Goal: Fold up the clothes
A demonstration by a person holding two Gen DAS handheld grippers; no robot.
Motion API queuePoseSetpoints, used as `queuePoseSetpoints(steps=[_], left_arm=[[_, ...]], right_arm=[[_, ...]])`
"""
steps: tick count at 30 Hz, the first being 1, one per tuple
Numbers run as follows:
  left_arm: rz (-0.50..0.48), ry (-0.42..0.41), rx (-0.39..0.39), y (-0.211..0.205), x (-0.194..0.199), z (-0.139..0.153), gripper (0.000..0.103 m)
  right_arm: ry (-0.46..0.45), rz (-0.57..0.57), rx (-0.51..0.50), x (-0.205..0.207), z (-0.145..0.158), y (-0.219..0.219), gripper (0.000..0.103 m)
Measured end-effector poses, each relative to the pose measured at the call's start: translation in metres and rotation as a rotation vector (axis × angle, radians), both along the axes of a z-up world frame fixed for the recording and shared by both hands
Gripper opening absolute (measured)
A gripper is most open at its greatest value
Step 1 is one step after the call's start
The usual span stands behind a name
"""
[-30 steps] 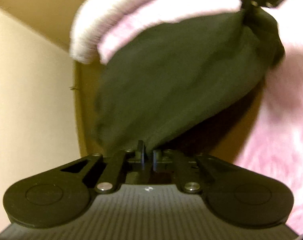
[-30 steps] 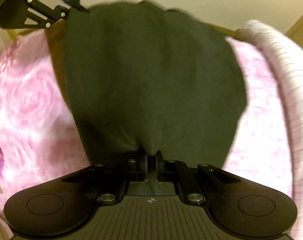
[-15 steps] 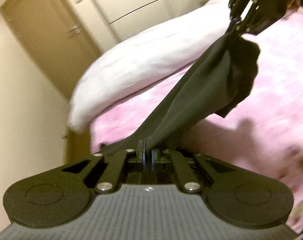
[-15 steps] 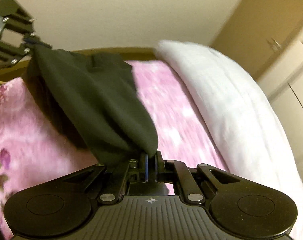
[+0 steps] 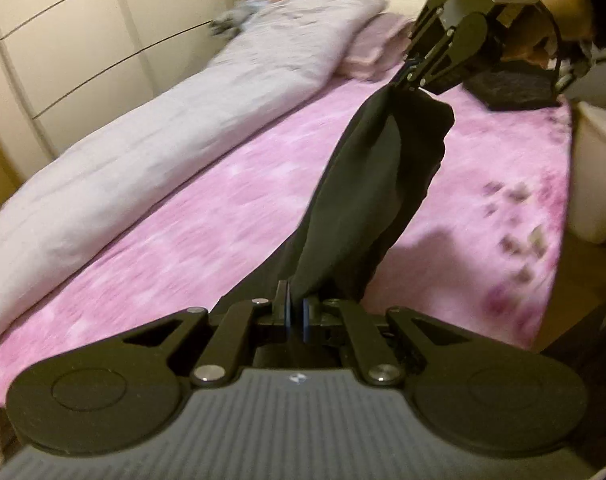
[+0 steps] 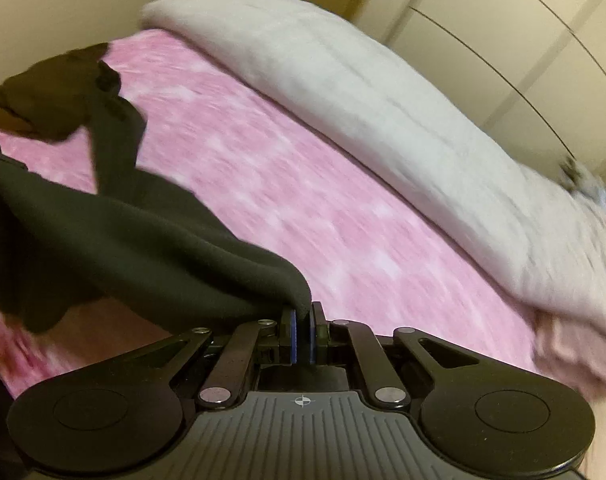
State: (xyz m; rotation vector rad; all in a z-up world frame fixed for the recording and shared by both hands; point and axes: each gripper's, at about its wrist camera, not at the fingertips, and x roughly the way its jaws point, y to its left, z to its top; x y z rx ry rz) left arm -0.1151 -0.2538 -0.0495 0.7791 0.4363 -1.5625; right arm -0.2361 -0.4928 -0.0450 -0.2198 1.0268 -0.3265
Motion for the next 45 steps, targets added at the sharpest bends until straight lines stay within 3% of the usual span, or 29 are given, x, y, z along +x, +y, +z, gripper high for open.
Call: queuePoseSetpoints(steps=[7,10,15,19,22,25,28,30,32,34,36,41,45], left_arm=[[-0.217,0.130,-0.081,-0.087,-0.131,0.044,0.004],[-0.299,0.195,-0.141,-0.121,-0.163,0.064,0.004],[-0.302,0.300,-0.181,-0.144,-0.175,0.082,0.004],[-0.144,0.393,-0.117,-0.127,-0.131,0.063,0.004],[-0.001,0.455,-0.056,-0.110,-0.091,0.044,0.004],[0.193,0.486,0.041,-0.090,-0.041,0.015,0.004],[0.402,0.472,0.138,-0.068,0.007,-0.017,0.006],[0.515,0.464,0.174,-0.053,0.036,-0.031,0.007],[0.589,0.444,0.199,-0.035,0.066,-0.043,0.017],[0.617,0.429,0.212,-0.024,0.085,-0.052,0.028],[0.617,0.443,0.219,-0.025,0.091,-0.062,0.028],[0.466,0.412,0.265,-0.058,0.076,-0.090,0.040],[0.315,0.403,0.275,-0.099,0.039,-0.110,0.048]], right_arm=[[-0.053,-0.188,-0.138,-0.153,0.060,-0.090,0.004],[-0.102,-0.267,-0.234,-0.193,0.098,-0.114,0.004],[-0.196,-0.306,-0.334,-0.219,0.159,-0.124,0.004],[-0.256,-0.204,-0.310,-0.184,0.165,-0.112,0.004],[-0.294,-0.086,-0.225,-0.130,0.150,-0.089,0.005],[-0.293,0.061,-0.156,-0.058,0.110,-0.062,0.006],[-0.183,0.194,-0.069,0.020,0.046,-0.037,0.014],[-0.156,0.223,-0.054,0.034,0.027,-0.021,0.037],[-0.148,0.201,-0.024,0.033,0.015,-0.015,0.052],[-0.120,0.121,0.042,0.013,0.004,-0.020,0.060],[-0.065,0.030,0.098,0.020,-0.020,-0.054,0.062],[0.063,-0.271,0.251,-0.044,-0.062,-0.098,0.063],[0.120,-0.366,0.294,-0.072,-0.078,-0.108,0.063]])
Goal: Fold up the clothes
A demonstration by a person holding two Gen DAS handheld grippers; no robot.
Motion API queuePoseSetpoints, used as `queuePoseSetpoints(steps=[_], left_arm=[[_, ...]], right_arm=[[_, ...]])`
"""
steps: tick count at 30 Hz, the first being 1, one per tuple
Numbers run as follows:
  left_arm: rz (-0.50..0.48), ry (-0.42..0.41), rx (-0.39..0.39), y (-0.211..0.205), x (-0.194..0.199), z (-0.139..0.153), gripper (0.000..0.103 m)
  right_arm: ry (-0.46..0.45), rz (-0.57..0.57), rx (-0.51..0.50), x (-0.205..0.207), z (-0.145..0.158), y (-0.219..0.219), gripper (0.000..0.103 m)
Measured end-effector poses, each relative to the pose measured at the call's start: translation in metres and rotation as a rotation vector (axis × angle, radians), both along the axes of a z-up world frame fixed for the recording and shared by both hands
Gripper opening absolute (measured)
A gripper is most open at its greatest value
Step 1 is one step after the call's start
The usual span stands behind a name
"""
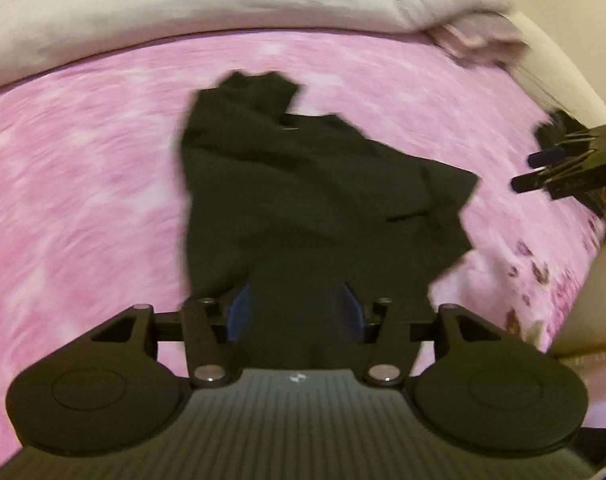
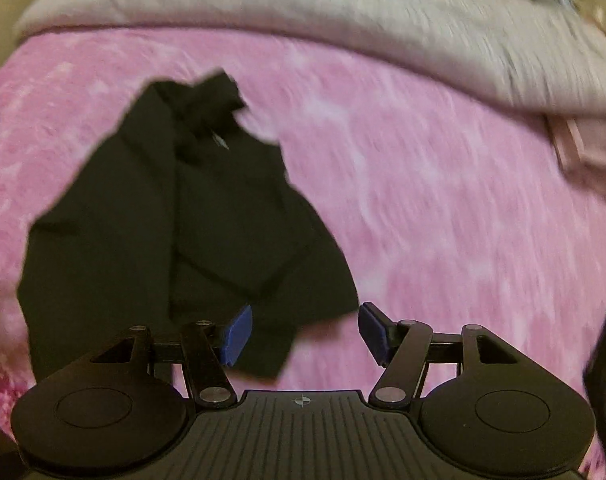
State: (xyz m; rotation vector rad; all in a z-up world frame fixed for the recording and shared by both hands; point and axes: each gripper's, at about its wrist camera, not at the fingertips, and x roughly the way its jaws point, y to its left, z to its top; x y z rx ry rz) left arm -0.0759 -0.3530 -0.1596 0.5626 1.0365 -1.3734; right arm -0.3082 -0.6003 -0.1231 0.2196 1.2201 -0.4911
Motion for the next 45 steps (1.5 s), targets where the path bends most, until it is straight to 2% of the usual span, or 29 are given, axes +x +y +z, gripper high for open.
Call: queuePoseSetpoints(steps=[2,3,8,11,14,16,19,21,23,24,25,26,28,30,32,37,40,41,42,43,45], left_arm=[[-0.053,-0.001,-0.011,-0.020,-0.021,-0.006,0.054],[-0.069,-0.005,-0.013,-0.028,-0.030,-0.010,0.061],[-0.130,-0.037,-0.017,-0.063,-0.078,-0.030,0.065],[-0.142,-0.075,-0.019,-0.073,-0.104,-0.041,0.065],[-0.117,-0.125,-0.036,-0.065,-0.122,-0.052,0.069],[-0.107,-0.162,-0.016,-0.059,-0.133,-0.062,0.069],[-0.129,-0.221,0.021,-0.052,-0.152,-0.079,0.068],[-0.140,-0.227,0.006,-0.047,-0.160,-0.087,0.068],[-0.159,-0.269,-0.015,-0.044,-0.167,-0.095,0.065],[-0.172,-0.296,-0.026,-0.042,-0.169,-0.099,0.058],[-0.181,-0.316,-0.038,-0.040,-0.169,-0.103,0.046],[-0.190,-0.334,-0.051,-0.037,-0.169,-0.106,0.041],[-0.202,-0.347,-0.090,-0.031,-0.163,-0.108,0.016],[-0.197,-0.329,-0.139,-0.023,-0.154,-0.107,0.007],[-0.183,-0.268,-0.191,-0.016,-0.141,-0.103,0.006],[-0.165,-0.193,-0.316,0.008,-0.112,-0.079,0.004],[-0.124,-0.213,-0.392,0.026,-0.094,-0.055,0.004],[-0.098,-0.226,-0.417,0.034,-0.086,-0.047,0.004],[-0.063,-0.250,-0.442,0.044,-0.077,-0.039,0.004],[-0.029,-0.270,-0.460,0.053,-0.068,-0.033,0.004],[0.054,-0.307,-0.485,0.075,-0.051,-0.021,0.003]], right_arm=[[0.015,-0.003,0.017,-0.005,-0.011,-0.002,0.063],[0.024,0.001,0.023,-0.006,-0.017,-0.002,0.063],[0.003,0.047,0.039,-0.007,-0.054,-0.017,0.064],[-0.049,0.058,0.093,-0.008,-0.079,-0.032,0.064],[-0.132,0.091,0.147,-0.014,-0.105,-0.046,0.064],[-0.192,0.110,0.181,-0.022,-0.120,-0.054,0.064],[-0.278,0.122,0.243,-0.037,-0.135,-0.061,0.064],[-0.336,0.128,0.292,-0.046,-0.142,-0.063,0.064],[-0.390,0.130,0.314,-0.056,-0.147,-0.062,0.064],[-0.413,0.126,0.318,-0.060,-0.150,-0.061,0.064],[-0.433,0.116,0.323,-0.064,-0.153,-0.061,0.064],[-0.447,0.101,0.326,-0.066,-0.158,-0.060,0.064],[-0.478,0.076,0.333,-0.070,-0.165,-0.058,0.064],[-0.516,0.064,0.336,-0.073,-0.170,-0.054,0.064],[-0.552,0.064,0.333,-0.074,-0.174,-0.049,0.064],[-0.663,0.052,0.375,-0.068,-0.185,-0.046,0.064],[-0.707,0.024,0.381,-0.063,-0.187,-0.041,0.064],[-0.717,0.016,0.375,-0.061,-0.187,-0.039,0.052],[-0.723,0.009,0.360,-0.061,-0.185,-0.038,0.024],[-0.722,-0.003,0.345,-0.062,-0.184,-0.036,0.016],[-0.724,-0.031,0.310,-0.066,-0.180,-0.033,0.011]])
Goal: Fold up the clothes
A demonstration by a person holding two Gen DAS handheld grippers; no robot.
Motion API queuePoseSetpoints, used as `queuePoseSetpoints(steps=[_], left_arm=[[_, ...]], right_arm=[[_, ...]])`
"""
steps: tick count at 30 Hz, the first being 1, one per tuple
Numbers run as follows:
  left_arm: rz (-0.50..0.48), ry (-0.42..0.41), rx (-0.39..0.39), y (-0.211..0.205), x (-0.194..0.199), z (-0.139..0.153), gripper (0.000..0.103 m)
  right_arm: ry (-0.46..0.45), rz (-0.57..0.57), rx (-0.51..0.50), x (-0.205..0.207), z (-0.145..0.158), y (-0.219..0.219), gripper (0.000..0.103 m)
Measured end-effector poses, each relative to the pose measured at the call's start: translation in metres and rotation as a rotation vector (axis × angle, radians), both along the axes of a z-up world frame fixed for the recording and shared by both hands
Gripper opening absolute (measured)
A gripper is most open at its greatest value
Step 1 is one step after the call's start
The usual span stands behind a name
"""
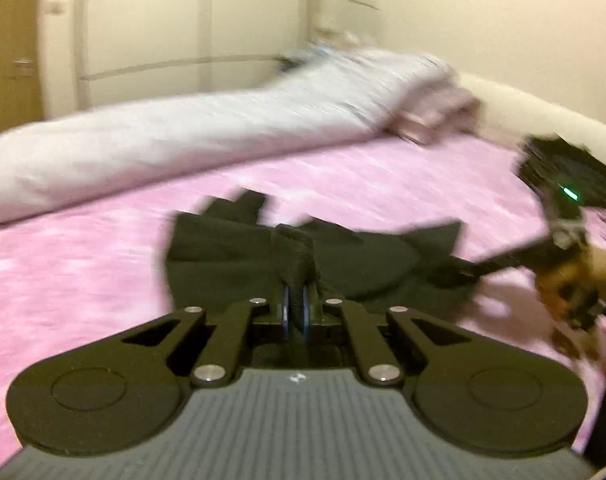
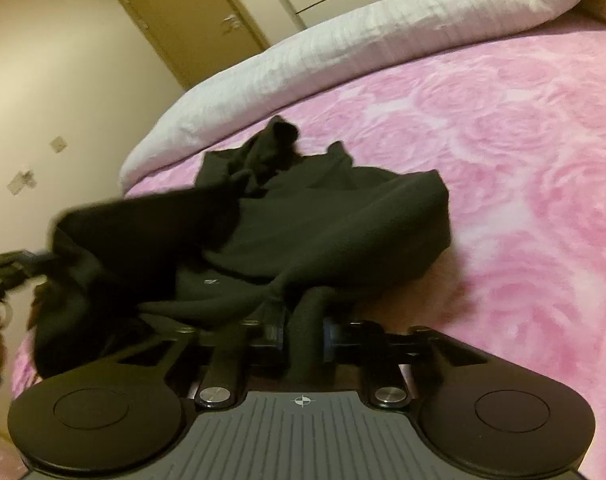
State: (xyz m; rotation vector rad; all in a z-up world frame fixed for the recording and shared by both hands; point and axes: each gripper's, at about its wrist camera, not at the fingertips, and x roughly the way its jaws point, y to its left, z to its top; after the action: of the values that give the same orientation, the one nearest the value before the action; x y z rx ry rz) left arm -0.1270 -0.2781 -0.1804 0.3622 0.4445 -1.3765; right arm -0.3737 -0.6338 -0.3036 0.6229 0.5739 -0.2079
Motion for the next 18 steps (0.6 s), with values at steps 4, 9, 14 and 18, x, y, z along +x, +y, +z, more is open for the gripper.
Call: queuePoseSetpoints(steps=[4,9,14,18], left_arm=[[0.157,-0.001,-0.055,0.054,0.032,0.020,0.003],[0.305,0.067,-0.050,0.108,0.064,0.026,0.003],[0.358,0.116,0.003,0.138,0.070,0.004,0.002],[0.379,0.153,0.060,0.149,0.074,-0.023,0.002]], right_arm=[[0.005,-0.086,-0.091,-0.020,0.026,0.009,0.009],[0.054,-0.225,-0.238,-0.046,0.076,0.004,0.009],[0.148,-0.332,-0.210,-0.068,0.085,-0.012,0.012],[0.207,-0.290,-0.239,-0.086,0.070,0.028,0.043]])
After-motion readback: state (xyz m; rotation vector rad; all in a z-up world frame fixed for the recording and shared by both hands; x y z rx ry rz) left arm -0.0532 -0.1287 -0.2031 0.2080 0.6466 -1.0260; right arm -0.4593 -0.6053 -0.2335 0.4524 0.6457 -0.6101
